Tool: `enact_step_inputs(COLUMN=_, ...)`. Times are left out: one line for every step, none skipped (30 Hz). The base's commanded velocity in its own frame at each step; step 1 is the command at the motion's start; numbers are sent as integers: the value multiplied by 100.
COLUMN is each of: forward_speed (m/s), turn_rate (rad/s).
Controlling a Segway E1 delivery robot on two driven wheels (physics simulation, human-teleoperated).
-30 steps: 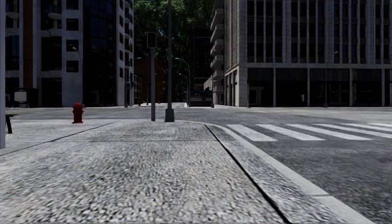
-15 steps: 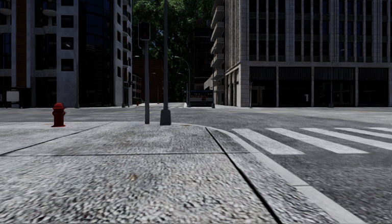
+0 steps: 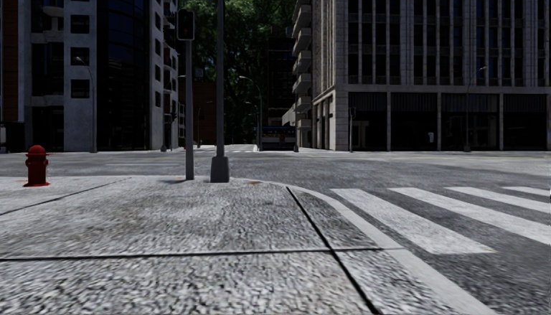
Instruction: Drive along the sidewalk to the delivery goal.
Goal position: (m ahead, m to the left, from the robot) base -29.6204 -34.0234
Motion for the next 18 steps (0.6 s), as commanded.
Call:
enact_step_inputs(forward_speed=200, turn_rate=-53)
enact_step_inputs(forward_speed=200, turn_rate=-53)
enact_step_inputs(forward_speed=200, turn_rate=-53)
enact_step_inputs(forward_speed=200, turn_rate=-53)
enact_step_inputs(forward_speed=200, turn_rate=-53)
enact_step_inputs(forward_speed=200, turn_rate=-53)
enact_step_inputs(forward_speed=200, turn_rate=-53)
enact_step_inputs(forward_speed=200, turn_rate=-56)
enact_step_inputs(forward_speed=200, turn_rate=-59)
enact_step_inputs(forward_speed=200, turn_rate=-61)
enact_step_inputs(forward_speed=200, turn_rate=-61)
enact_step_inputs(forward_speed=200, turn_rate=-61)
enact_step_inputs(forward_speed=200, turn_rate=-61)
enact_step_inputs(forward_speed=200, turn_rate=-61)
enact_step_inputs(forward_speed=200, turn_rate=-61)
enact_step_inputs(forward_speed=199, turn_rate=-61)
enact_step_inputs(forward_speed=192, turn_rate=-61)
enact_step_inputs(forward_speed=192, turn_rate=-61)
